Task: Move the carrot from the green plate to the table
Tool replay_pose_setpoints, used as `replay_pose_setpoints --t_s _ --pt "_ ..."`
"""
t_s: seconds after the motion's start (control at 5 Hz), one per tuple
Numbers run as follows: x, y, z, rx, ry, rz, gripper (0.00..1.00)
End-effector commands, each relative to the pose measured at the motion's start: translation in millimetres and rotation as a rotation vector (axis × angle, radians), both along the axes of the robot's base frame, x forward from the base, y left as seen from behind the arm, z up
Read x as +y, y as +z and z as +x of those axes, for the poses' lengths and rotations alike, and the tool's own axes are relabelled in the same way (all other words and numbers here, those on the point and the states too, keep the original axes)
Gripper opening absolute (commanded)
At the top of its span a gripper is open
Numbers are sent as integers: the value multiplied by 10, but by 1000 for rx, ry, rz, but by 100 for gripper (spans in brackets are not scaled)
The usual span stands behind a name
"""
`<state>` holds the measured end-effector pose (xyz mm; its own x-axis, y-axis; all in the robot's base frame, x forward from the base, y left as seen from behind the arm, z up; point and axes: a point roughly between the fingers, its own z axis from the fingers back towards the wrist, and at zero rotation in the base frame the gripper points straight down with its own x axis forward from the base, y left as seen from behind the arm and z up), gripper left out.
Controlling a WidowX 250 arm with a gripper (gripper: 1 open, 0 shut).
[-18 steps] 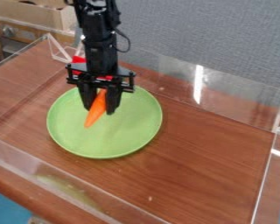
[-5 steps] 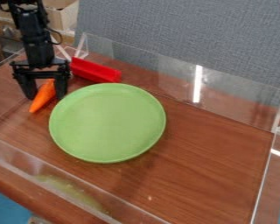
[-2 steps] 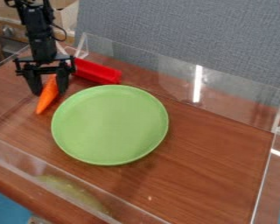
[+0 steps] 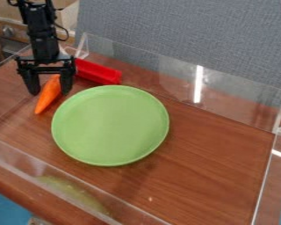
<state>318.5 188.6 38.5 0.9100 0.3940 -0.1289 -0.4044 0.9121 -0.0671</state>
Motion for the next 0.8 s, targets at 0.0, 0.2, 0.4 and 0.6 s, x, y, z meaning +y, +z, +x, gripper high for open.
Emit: replay_pose_setpoints --t_s 0.0,0.2,0.4,0.6 --pt "3 163 55 -39 -17 33 100" --pt "-15 136 38 -31 -24 33 100" --pt "-14 76 9 -25 -31 33 0" --pt "-2 76 -14 -25 -32 26 100"
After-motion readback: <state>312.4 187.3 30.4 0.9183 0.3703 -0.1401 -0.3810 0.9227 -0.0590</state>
